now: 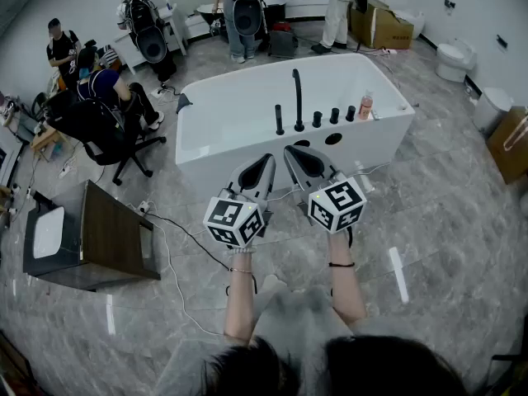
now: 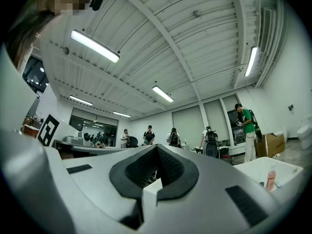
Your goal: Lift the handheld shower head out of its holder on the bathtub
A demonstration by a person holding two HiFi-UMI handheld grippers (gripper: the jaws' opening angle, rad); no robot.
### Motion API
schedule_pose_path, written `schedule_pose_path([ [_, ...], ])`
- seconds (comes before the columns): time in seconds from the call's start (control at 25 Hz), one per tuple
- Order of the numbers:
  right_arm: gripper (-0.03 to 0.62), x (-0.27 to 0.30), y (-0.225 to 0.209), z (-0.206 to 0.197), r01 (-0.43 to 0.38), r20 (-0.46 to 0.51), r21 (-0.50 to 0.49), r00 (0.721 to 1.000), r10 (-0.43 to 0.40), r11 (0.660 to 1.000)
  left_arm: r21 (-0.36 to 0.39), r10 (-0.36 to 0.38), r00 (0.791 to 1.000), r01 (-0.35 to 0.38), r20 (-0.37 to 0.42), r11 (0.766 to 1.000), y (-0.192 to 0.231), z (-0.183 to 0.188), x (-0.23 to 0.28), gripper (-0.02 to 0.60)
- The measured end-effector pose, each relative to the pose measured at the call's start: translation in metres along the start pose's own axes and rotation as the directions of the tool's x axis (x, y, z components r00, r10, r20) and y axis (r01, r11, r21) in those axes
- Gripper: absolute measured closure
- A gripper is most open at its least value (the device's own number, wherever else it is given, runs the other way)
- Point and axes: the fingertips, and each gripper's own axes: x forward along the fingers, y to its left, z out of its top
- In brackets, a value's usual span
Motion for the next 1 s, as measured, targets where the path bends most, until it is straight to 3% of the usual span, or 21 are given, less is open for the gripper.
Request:
schedule_pose_path([
  [0.52,0.595,0.0,0.004,0.008,0.004,0.0,-0.034,1.0,-0.004,0.999,0.005,-0.004,1.0,0.004,-0.005,1.0,0.0,-0.001,-0.005,0.577],
  [1.0,0.595,0.003,0.011,-0.006,0.011,-0.015,0.02,1.0,-0.01,1.0,-0.006,0.045,0.997,-0.046,-0.061,0.999,0.008,-0.015,-0.027,0.577],
])
